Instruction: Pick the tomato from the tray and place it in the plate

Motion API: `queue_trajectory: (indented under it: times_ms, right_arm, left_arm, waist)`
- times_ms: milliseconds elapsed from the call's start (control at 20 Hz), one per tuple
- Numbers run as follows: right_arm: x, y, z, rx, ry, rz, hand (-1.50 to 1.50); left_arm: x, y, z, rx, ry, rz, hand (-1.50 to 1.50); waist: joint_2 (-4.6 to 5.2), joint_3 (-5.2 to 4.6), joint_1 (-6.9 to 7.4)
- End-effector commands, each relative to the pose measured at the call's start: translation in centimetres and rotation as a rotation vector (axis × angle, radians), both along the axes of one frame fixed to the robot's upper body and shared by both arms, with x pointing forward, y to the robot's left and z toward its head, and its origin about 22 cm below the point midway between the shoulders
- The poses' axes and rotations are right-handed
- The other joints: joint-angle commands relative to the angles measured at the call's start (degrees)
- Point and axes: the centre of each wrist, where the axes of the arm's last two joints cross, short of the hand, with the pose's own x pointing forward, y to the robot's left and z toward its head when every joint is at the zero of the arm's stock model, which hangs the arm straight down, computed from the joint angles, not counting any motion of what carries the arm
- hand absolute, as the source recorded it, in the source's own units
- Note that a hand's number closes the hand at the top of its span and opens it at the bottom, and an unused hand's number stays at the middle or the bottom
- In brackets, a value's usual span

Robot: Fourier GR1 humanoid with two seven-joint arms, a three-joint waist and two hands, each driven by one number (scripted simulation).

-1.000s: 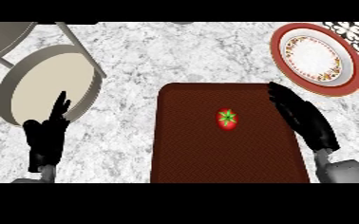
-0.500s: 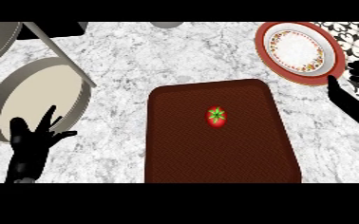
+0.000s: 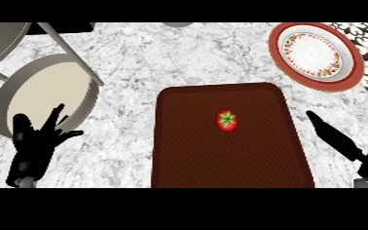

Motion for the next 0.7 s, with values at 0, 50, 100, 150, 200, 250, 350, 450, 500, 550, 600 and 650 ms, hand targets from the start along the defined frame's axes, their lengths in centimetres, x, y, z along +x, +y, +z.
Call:
queue_trajectory:
  times_ms: [0, 50, 100, 150, 200, 250, 350, 450, 500, 550, 600, 650]
  right_arm:
    - [-3.2, 0.6, -2.3, -0.047, 0.230, 0.052, -1.50]
    - [-4.1, 1.5, -2.2, -0.038, 0.281, 0.095, -1.50]
    - [-3.9, 1.3, -2.2, -0.053, 0.341, 0.116, -1.50]
    - [-4.8, 1.0, -2.0, -0.068, 0.416, 0.137, -1.50]
    - [-4.3, 1.2, -1.2, -0.086, 0.428, 0.141, -1.50]
    - [-4.1, 1.8, -0.9, -0.086, 0.455, 0.149, -1.50]
    - [-3.9, 2.8, 0.4, -0.094, 0.506, 0.168, -1.50]
    - [-3.3, 3.3, 1.4, -0.108, 0.561, 0.139, -1.50]
    - [-2.7, 3.3, 1.7, -0.113, 0.599, 0.128, -1.50]
    - [-3.5, 4.2, 1.1, -0.100, 0.654, 0.120, -1.50]
    - [-2.8, 5.0, 1.6, -0.117, 0.654, 0.128, -1.50]
    - [-2.5, 5.1, 2.8, -0.113, 0.686, 0.118, -1.50]
  left_arm:
    - [0.4, -5.8, -0.9, -0.200, -0.071, -0.110, 0.00]
    - [0.0, -5.1, -0.9, -0.186, -0.061, -0.099, 0.00]
    - [0.1, -5.1, -1.4, -0.192, -0.066, -0.109, 0.00]
    - [0.4, -5.6, -0.9, -0.178, -0.061, -0.098, 0.00]
    - [0.2, -6.1, -1.3, -0.190, -0.056, -0.099, 0.00]
    - [0.4, -6.3, -0.6, -0.199, -0.072, -0.116, 0.00]
    - [0.9, -5.8, -0.5, -0.182, -0.067, -0.134, 0.00]
    - [1.1, -5.3, -0.2, -0.181, -0.089, -0.126, 0.00]
    - [1.1, -6.6, -0.7, -0.199, -0.092, -0.144, 0.00]
    - [0.5, -5.7, -0.8, -0.197, -0.079, -0.146, 0.00]
    - [1.4, -6.9, -1.0, -0.183, -0.084, -0.144, 0.00]
    - [1.3, -7.3, -0.6, -0.186, -0.071, -0.152, 0.00]
  waist:
    - [0.75, -1.44, -0.06]
    - [0.53, -1.62, 0.12]
    - [0.94, -1.66, 0.78]
    - [0.80, -1.62, -0.03]
    - [1.01, -1.78, 0.64]
    - [0.99, -1.66, 1.69]
    - [1.08, -1.63, 1.81]
    - [1.17, -1.68, 2.83]
    - [1.36, -1.64, 2.82]
    - [1.08, -1.57, 3.00]
    - [1.35, -1.46, 2.85]
    - [1.20, -1.42, 2.88]
